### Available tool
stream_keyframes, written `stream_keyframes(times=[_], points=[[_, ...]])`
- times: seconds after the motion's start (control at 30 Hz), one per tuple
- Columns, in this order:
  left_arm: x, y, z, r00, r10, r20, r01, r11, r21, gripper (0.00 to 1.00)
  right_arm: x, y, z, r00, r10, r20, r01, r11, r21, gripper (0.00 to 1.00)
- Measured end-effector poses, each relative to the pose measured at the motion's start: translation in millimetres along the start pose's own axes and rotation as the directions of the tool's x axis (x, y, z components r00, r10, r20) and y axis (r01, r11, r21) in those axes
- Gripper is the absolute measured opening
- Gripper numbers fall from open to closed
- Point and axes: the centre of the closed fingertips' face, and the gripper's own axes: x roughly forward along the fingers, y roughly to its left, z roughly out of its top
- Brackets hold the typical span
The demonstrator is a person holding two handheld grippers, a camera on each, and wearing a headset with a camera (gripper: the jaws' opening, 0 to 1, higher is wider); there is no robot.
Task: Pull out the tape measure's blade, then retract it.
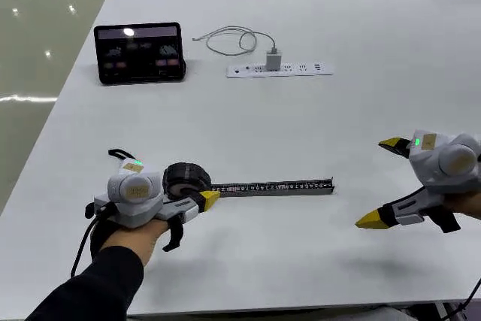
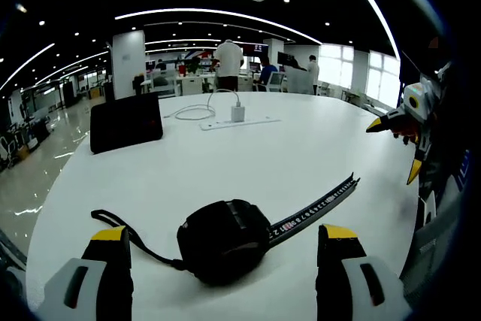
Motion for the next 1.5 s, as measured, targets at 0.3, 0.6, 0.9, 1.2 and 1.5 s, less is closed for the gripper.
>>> stream_keyframes(times=[0.3, 0.6, 0.9, 1.2, 1.5], points=[[5.7, 0.8, 0.3, 1.0000, -0.001, 0.008, 0.001, 1.000, -0.003, 1.00, 18.7, -6.7, 12.8, 0.9978, 0.056, -0.036, -0.059, 0.996, -0.072, 0.99], [17.4, 2.8, -6.2, 0.9994, 0.025, 0.025, -0.024, 0.999, -0.037, 1.00, 43.1, -6.9, 11.8, 0.9822, 0.146, -0.118, -0.159, 0.981, -0.107, 0.91], [23.9, 0.4, -9.3, 0.9992, 0.022, 0.033, -0.021, 0.999, -0.038, 1.00, 64.3, -6.1, 8.5, 0.9646, 0.195, -0.178, -0.222, 0.963, -0.152, 0.75], [27.1, 2.5, -9.5, 0.9987, 0.027, 0.044, -0.024, 0.998, -0.054, 1.00, 80.7, -0.6, -5.5, 0.9339, 0.254, -0.251, -0.303, 0.936, -0.178, 0.49], [27.6, 1.2, -7.6, 0.9984, 0.019, 0.053, -0.016, 0.998, -0.062, 0.99, 85.2, 0.8, -15.3, 0.9181, 0.260, -0.300, -0.328, 0.921, -0.209, 0.33]])
